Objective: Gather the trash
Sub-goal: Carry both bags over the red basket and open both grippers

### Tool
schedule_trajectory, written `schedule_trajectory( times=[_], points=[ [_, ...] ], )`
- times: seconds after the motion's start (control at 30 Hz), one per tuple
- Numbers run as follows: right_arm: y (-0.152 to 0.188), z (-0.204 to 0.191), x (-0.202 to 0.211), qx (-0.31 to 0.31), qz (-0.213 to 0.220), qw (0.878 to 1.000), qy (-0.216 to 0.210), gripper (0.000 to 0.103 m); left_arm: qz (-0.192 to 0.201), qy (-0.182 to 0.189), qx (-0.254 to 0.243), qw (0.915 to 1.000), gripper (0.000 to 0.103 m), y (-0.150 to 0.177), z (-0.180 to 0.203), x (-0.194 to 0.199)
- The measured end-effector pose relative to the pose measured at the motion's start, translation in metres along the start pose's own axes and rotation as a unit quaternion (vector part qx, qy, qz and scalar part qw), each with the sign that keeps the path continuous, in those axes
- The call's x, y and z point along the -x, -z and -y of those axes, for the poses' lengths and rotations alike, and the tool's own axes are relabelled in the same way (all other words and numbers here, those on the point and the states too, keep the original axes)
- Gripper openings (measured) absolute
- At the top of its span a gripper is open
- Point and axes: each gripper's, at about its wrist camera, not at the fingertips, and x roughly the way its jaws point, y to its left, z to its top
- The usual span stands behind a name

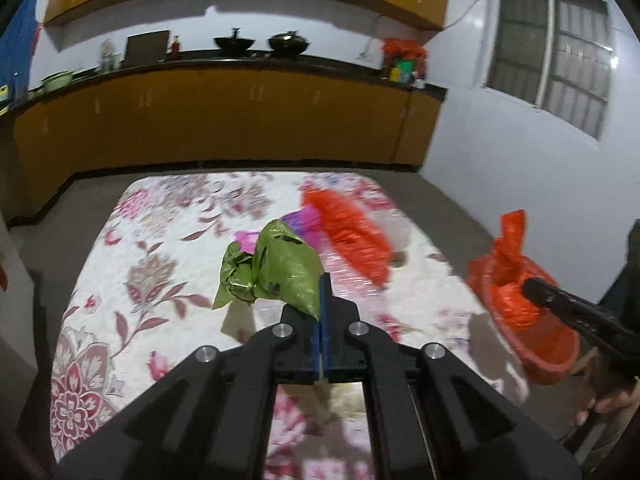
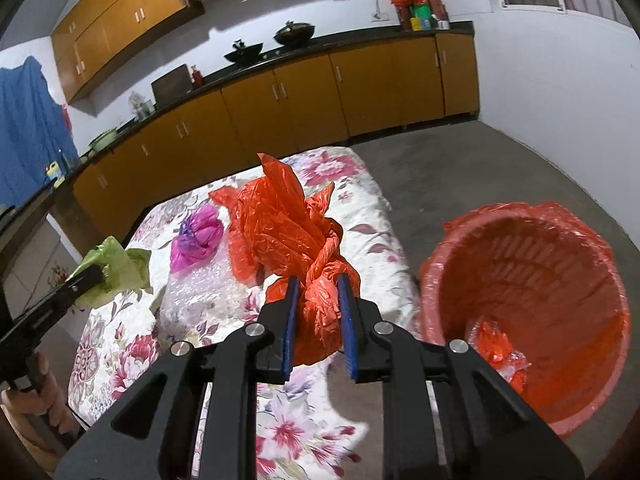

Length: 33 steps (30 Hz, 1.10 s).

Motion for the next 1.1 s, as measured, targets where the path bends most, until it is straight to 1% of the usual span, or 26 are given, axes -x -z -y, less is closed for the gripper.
schedule_trajectory(
  times=[0.2,0.4,0.67,0.83,1.1],
  points=[
    [0.000,0.019,0.019,-0.016,0.015,1.000,0.017,0.020,0.006,0.042,-0.021,0.9989,0.002,-0.008,0.036,0.010],
    [-0.004,0.050,0.043,-0.043,0.034,0.997,0.047,0.020,0.008,0.098,-0.056,0.9936,0.002,-0.012,0.088,0.012],
    [-0.006,0.091,0.074,-0.075,0.060,0.992,0.086,0.020,-0.002,0.173,-0.097,0.9802,0.002,-0.009,0.160,0.001],
    [-0.006,0.115,0.086,-0.093,0.072,0.987,0.107,0.020,-0.013,0.203,-0.116,0.9723,0.002,-0.003,0.195,-0.009],
    [-0.007,0.142,0.094,-0.116,0.085,0.981,0.127,0.020,-0.022,0.236,-0.137,0.9619,0.002,0.004,0.237,-0.028]
  ],
)
